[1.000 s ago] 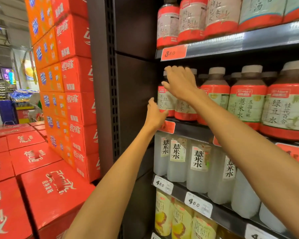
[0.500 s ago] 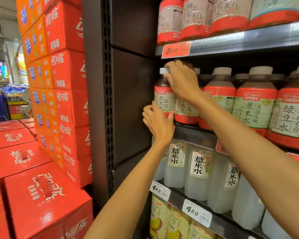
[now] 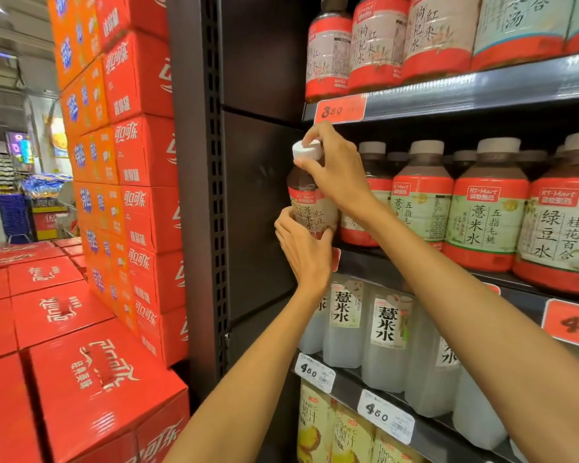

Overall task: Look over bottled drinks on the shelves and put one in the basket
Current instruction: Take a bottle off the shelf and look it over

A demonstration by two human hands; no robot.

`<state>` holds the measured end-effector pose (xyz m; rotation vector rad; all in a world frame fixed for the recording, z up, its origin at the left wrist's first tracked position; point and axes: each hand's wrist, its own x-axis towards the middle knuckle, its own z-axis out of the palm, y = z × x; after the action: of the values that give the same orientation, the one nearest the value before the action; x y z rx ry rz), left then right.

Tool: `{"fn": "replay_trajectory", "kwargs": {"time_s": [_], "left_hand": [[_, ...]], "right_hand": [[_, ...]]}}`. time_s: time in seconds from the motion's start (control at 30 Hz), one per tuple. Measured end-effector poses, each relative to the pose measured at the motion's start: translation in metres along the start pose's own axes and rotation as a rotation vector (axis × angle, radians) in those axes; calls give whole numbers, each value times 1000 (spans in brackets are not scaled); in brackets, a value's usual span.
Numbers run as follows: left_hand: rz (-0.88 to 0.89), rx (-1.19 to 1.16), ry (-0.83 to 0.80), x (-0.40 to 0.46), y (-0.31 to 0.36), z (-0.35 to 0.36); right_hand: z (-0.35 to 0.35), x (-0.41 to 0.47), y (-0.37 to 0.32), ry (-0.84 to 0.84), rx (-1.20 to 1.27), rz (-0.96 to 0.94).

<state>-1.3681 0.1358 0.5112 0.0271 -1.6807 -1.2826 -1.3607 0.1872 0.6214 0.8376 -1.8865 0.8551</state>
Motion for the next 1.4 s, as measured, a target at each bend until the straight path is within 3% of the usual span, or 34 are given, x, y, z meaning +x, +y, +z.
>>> {"fn": "replay_trajectory", "kwargs": {"time_s": [0.1, 0.2, 0.3, 0.4, 0.47, 0.6, 0.73, 0.9, 1.0, 1.1, 1.23, 1.3, 1.4], "left_hand": [[99, 14, 15, -2, -2, -21], [175, -92, -90, -13, -5, -50], [46, -294, -294, -34, 4, -75], [-38, -369, -343, -58, 19, -90], [-88, -472, -398, -72, 30, -100], [-211, -705, -672, -91, 39, -118], [-363, -858, -772, -105, 39, -130], [-348, -779, -634, -110, 34, -141], [-382, -721, -559, -119, 43, -138], [-478, -805, -516, -128, 40, -137], [-671, -1062, -725, -126, 27, -143], [-716, -1107, -821, -125, 24, -143], [-691, -1049, -842, -122, 21, -140]], "right_hand": [[-13, -7, -8, 83, 219, 96], [-29, -16, -16, 120, 411, 193], [-37, -35, -27, 101, 611, 302], [-47, -54, -36, 91, 710, 379], [-54, -62, -42, 18, 835, 434], [-73, -73, -49, -284, 1200, 556], [-76, -87, -57, -268, 1192, 540], [-71, -95, -69, -34, 811, 464], [-62, -102, -76, 23, 734, 505], [-61, -109, -72, -88, 889, 631], [-59, -118, -57, -247, 1120, 614], [-53, -121, -54, -299, 1243, 605], [-51, -119, -49, -261, 1296, 597]]}}
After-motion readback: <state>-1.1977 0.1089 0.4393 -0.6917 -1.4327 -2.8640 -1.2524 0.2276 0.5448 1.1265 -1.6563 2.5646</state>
